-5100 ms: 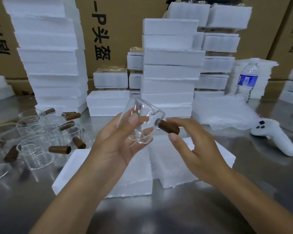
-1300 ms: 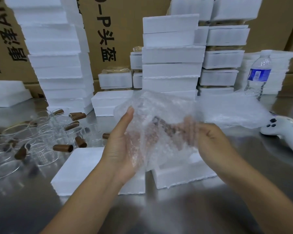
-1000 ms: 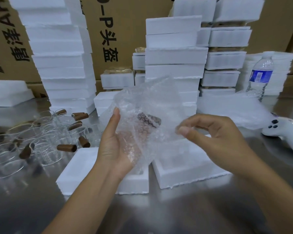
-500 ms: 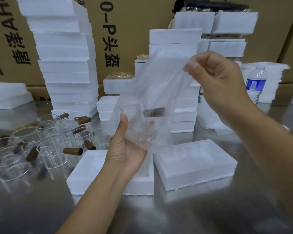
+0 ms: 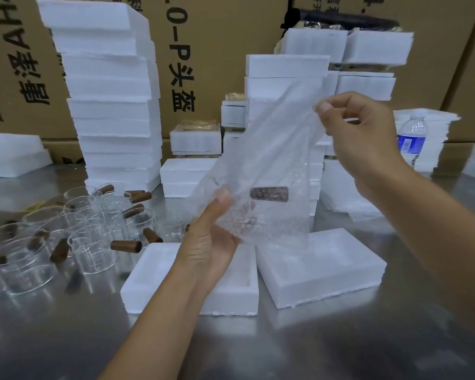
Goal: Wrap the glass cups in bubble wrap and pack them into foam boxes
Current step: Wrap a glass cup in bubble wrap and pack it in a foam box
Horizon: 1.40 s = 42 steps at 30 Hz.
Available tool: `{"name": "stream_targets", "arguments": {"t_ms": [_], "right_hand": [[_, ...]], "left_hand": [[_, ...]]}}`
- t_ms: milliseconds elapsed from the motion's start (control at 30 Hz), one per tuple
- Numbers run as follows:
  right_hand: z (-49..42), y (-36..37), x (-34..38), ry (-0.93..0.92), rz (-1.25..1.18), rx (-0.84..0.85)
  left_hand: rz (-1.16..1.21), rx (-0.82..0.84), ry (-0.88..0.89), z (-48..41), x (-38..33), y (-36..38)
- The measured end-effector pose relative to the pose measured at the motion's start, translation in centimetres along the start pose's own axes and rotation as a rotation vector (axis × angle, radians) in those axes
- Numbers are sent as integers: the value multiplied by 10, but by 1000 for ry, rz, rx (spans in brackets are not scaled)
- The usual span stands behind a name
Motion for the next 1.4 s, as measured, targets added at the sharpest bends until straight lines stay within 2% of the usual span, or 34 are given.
{"name": "stream_targets", "arguments": {"t_ms": [167,267,333,433,533,633,700,800,933,1033,1200,1400], "right_hand": [[-7,-2,-1,44,17,-19],[-6,0,6,-31,-16,46],[-5,1,11,-87,-49,101],[-4,4,14,-93,-115,111],[1,6,5,9,-215,122],[20,4,-18,75,-173,117],[39,5,-36,136,-151,206],[64,9,-55,226,-209,363],[78,12,-72,265,-316,320],[80,13,-79,354,-391,352],[86,10,-82,293,-337,364],[86,6,-83,256,-288,263]], "left_hand": [[-341,99,133,2,-4,5],[-539,139,131,4,-1,4],[-590,142,123,5,1,1],[-599,115,127,4,2,-3],[-498,55,132,3,3,-2],[-380,-14,139,3,4,-1],[-344,-48,165,2,4,-1],[-366,-63,209,2,3,0],[-404,-68,231,1,3,1],[-454,-69,208,1,4,0],[-530,-56,189,1,7,-1],[-671,-46,223,2,3,-3]]}}
Point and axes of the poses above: each hand's wrist, its own z-axis away from the middle knuckle, its own y-axis out of the palm, x = y × z, the point moved 1 cm from there along -z, towards the middle knuckle, and after that the axes turned 8 degrees about -x, right-handed, at the moved point
